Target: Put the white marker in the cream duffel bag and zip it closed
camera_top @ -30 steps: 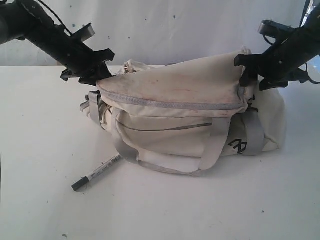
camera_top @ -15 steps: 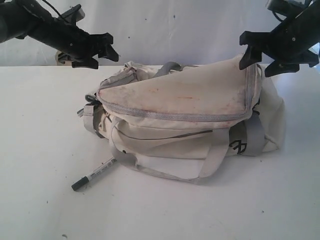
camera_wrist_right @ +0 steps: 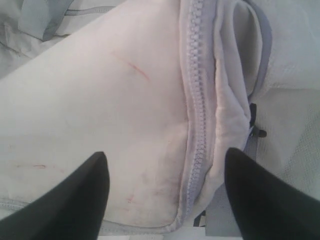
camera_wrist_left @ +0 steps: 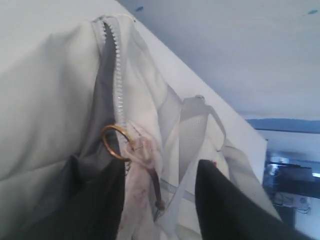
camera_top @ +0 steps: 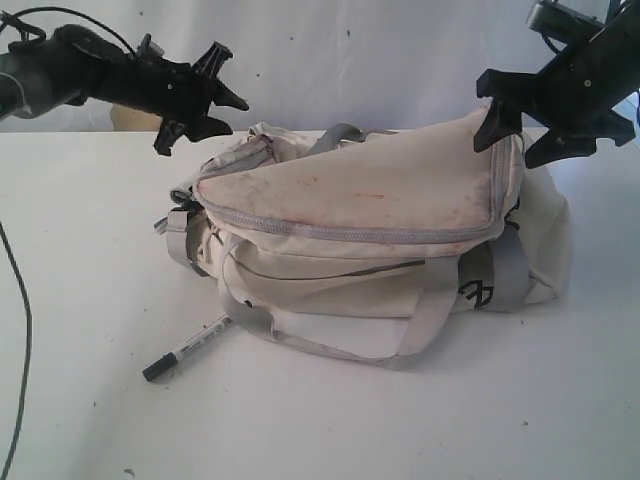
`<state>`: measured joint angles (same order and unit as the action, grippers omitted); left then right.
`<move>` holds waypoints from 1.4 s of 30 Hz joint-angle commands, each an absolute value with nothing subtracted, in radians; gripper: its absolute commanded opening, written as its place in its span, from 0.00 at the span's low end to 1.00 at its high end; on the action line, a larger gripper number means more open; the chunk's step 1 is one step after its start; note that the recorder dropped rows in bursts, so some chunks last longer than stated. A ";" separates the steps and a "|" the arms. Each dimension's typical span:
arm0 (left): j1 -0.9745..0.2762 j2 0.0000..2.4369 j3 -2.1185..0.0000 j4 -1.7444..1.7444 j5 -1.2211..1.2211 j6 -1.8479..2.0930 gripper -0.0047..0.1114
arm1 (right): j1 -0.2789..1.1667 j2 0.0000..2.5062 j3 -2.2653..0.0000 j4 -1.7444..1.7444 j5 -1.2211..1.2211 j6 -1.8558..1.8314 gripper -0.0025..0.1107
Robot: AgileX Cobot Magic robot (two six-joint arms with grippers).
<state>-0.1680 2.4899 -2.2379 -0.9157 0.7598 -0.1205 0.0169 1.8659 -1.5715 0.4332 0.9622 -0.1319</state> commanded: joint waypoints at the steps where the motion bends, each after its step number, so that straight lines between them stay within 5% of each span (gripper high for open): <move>1: -0.171 2.536 -2.245 -1.017 0.710 -0.133 0.42 | 0.011 1.858 -1.574 0.437 0.967 -0.131 0.56; 24: -0.210 2.625 -2.245 -1.140 0.569 -0.021 0.47 | 0.011 1.858 -1.574 0.437 0.954 -0.133 0.56; 29: -0.210 2.643 -2.245 -1.155 0.567 -0.021 0.36 | 0.011 1.858 -1.574 0.437 0.952 -0.133 0.56; 35: -0.210 2.645 -2.245 -1.187 0.564 0.058 0.05 | 0.011 1.858 -1.574 0.437 0.949 -0.133 0.56; 42: -0.186 2.639 -2.245 -1.256 0.578 0.142 0.04 | 0.011 1.858 -1.574 0.437 0.941 -0.135 0.56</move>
